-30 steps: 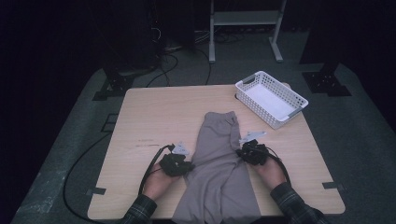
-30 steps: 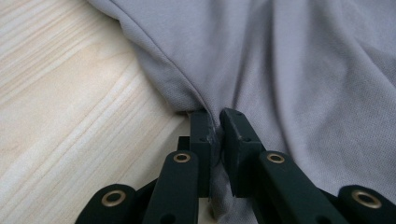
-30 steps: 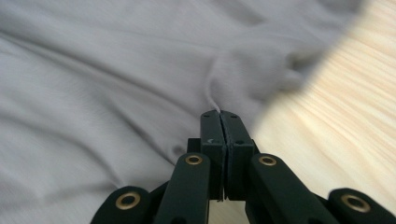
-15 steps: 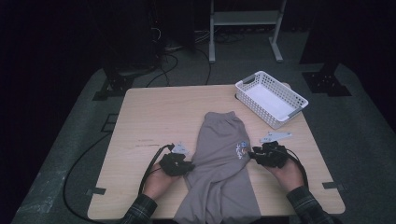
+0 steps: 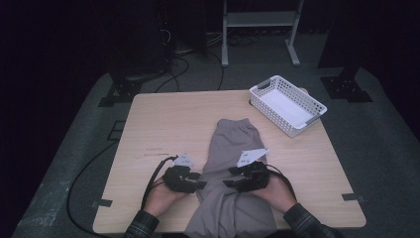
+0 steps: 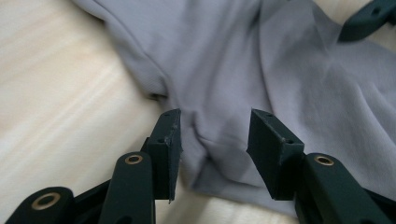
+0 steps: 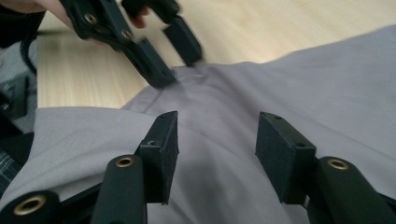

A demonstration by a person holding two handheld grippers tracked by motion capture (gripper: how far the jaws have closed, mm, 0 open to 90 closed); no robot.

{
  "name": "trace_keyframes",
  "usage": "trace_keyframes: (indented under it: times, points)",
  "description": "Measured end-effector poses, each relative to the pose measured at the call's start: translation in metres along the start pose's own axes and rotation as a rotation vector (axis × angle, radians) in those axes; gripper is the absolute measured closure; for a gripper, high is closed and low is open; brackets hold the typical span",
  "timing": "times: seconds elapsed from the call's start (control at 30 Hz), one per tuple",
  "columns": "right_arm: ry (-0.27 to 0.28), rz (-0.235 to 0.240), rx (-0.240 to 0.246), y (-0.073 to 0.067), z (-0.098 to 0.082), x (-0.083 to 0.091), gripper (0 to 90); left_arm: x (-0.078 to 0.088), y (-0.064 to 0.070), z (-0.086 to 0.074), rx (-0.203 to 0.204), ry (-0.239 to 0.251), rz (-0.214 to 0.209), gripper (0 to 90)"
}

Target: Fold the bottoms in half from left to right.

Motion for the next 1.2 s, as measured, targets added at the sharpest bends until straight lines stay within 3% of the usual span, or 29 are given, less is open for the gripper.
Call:
trace_keyframes:
  times: [0.07,0.17,0.23,0.3,0.37,0.47,0.63,0.7,0.8,0.97,1.13,1.2]
  points:
    - [-0.021,0.019,0.017,-0.004,0.000,-0.011,46.1,-0.006,-0.001,-0.002,-0.026,-0.020,0.028,57.8]
    - [-0.074,0.050,0.041,-0.012,-0.006,-0.026,45.0,-0.007,-0.003,-0.003,-0.068,-0.046,0.061,80.9]
    - [-0.117,0.068,0.064,-0.016,-0.012,-0.033,45.0,-0.006,-0.003,-0.002,-0.074,-0.053,0.059,87.0]
    - [-0.157,0.065,0.084,-0.017,-0.018,-0.038,53.1,-0.003,-0.004,-0.001,-0.089,-0.051,0.075,88.1]
    - [-0.161,0.057,0.109,-0.018,-0.021,-0.037,68.8,0.003,-0.006,0.003,-0.083,-0.029,0.078,88.4]
    - [-0.160,0.021,0.137,-0.017,-0.021,-0.027,84.8,0.016,-0.013,0.008,-0.055,0.020,0.096,88.4]
    - [-0.146,0.003,0.135,-0.014,-0.030,-0.005,88.5,0.030,-0.029,0.003,-0.013,0.030,0.126,88.3]
    - [-0.155,-0.002,0.126,-0.012,-0.038,0.004,88.5,0.032,-0.034,-0.003,0.013,0.016,0.123,88.3]
    - [-0.169,-0.004,0.113,-0.011,-0.054,0.019,88.9,0.028,-0.037,-0.010,0.019,-0.014,0.125,88.1]
    - [-0.195,-0.017,0.054,-0.009,-0.086,0.046,89.0,0.021,-0.035,-0.012,-0.002,-0.052,0.139,87.8]
    - [-0.206,0.007,0.030,-0.016,-0.106,0.063,87.4,0.017,-0.029,-0.015,0.004,-0.071,0.115,86.4]
    - [-0.207,0.001,0.026,-0.014,-0.107,0.068,72.2,0.016,-0.028,-0.014,0.007,-0.068,0.114,85.2]
Point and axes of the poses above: each handheld gripper's, and its own axes: x roughly backward along the jaws, z roughly out of its top, y roughly to its right, the point moved 9 cm from there along -x, roughly forward along the jaws
